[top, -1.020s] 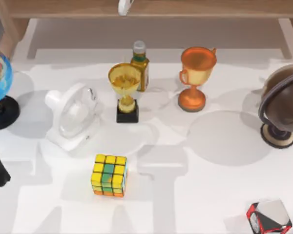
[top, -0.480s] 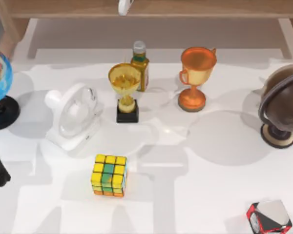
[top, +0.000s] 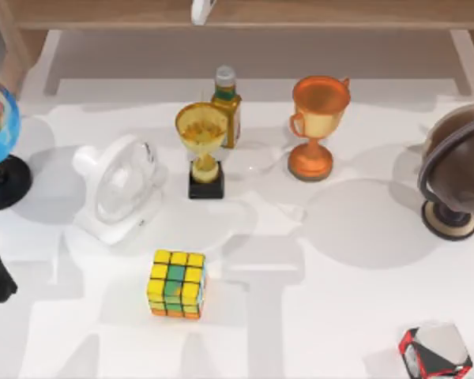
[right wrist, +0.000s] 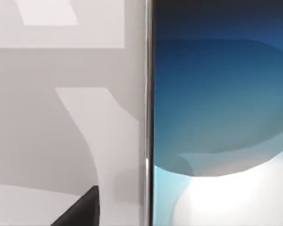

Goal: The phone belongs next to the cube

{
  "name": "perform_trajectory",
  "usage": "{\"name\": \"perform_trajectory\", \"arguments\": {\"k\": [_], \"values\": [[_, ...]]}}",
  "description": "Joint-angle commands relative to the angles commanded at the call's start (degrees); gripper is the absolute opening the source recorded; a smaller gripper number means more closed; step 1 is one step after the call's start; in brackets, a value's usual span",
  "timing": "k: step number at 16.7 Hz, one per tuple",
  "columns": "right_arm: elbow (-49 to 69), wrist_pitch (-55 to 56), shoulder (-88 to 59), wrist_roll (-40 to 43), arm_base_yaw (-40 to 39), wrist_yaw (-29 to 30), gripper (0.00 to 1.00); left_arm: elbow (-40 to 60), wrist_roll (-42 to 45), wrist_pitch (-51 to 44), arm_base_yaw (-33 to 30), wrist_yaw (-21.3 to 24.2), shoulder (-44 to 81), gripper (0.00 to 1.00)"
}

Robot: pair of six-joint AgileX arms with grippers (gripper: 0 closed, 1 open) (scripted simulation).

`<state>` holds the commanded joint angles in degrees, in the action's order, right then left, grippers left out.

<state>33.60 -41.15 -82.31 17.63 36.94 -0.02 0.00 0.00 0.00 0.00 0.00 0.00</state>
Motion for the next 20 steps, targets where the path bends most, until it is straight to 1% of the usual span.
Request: {"name": "perform_trajectory", "arguments": {"k": [3,7,20], "values": [[-1.89,4.1,-2.3,-0.03,0.01,0.0,1.0,0.0,0.0,0.0,0.0,0.0,0.0,1.0],[-1.98,4.3,-2.46,-0.01,0.04,0.0,1.0,0.0,0.0,0.0,0.0,0.0,0.0,1.0],[-1.98,4.3,-2.46,-0.01,0.04,0.0,0.02,0.0,0.0,0.0,0.0,0.0,0.0,1.0]]}}
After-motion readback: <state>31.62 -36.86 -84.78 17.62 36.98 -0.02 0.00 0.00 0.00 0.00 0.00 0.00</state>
